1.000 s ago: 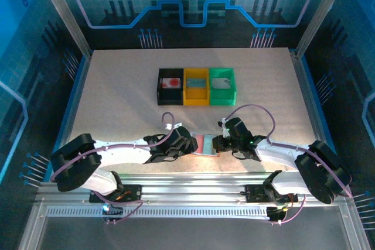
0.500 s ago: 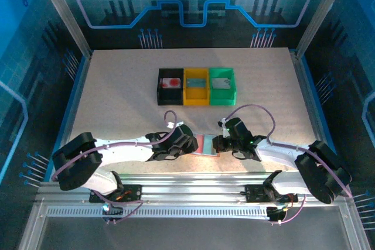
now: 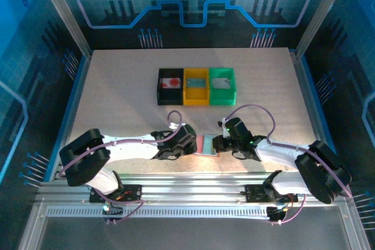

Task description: Take the credit cards out of the card holder

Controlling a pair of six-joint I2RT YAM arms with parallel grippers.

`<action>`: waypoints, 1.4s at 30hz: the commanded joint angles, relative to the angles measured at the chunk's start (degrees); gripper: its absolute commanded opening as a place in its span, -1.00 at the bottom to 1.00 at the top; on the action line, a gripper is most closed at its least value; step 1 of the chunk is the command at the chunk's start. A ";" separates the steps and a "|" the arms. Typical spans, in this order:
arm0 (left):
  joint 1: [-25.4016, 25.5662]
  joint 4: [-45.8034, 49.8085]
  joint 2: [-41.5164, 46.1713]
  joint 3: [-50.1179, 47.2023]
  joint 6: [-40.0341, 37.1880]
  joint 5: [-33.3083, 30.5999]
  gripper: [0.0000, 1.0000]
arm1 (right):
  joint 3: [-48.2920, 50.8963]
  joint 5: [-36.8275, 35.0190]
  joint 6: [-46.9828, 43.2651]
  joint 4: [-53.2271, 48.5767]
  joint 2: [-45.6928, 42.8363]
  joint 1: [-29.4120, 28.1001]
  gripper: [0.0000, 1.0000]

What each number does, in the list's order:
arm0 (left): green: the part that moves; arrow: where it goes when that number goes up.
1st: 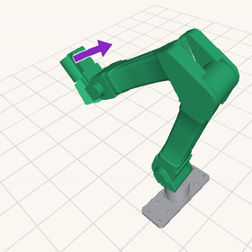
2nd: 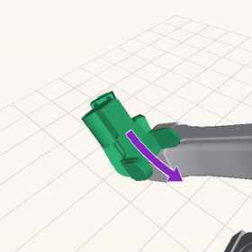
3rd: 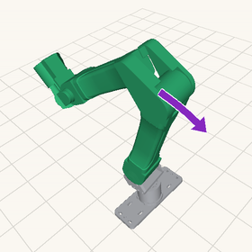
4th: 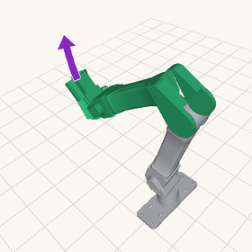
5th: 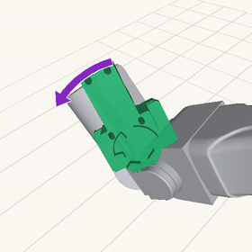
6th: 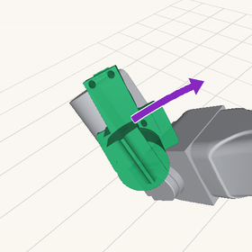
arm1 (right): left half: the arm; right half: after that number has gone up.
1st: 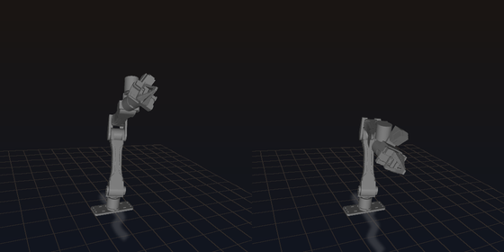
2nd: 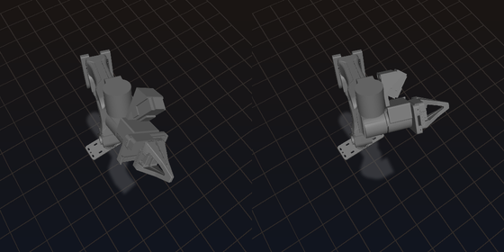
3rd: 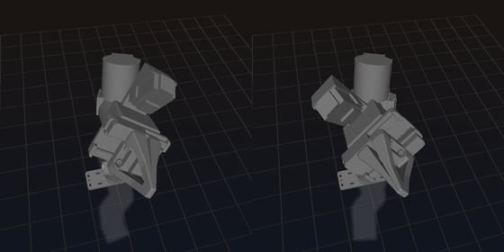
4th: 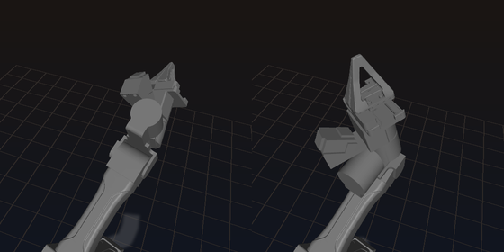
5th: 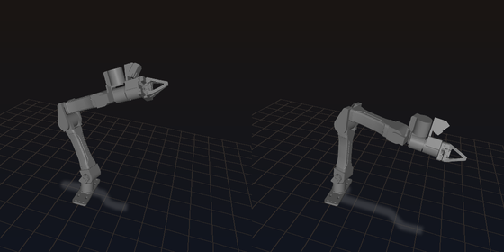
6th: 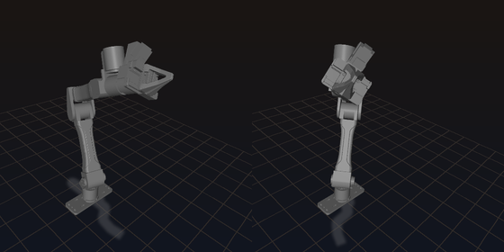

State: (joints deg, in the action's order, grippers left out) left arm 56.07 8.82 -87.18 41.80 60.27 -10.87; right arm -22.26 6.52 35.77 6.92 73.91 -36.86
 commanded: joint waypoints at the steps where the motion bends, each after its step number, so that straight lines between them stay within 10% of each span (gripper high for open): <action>1: -0.24 1.83 -0.49 1.82 -1.28 -0.16 -0.21 | -1.35 0.93 -0.04 -0.49 0.10 -0.66 -1.00; 42: 2.01 -6.16 -3.71 8.91 -0.23 3.60 -0.56 | 0.94 -2.89 0.26 -2.22 -7.18 0.41 -1.00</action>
State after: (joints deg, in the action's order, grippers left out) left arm 57.45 3.95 -89.34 48.64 59.90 -8.51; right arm -22.15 5.54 35.79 5.93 69.23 -36.80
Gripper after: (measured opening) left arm 0.226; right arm 0.041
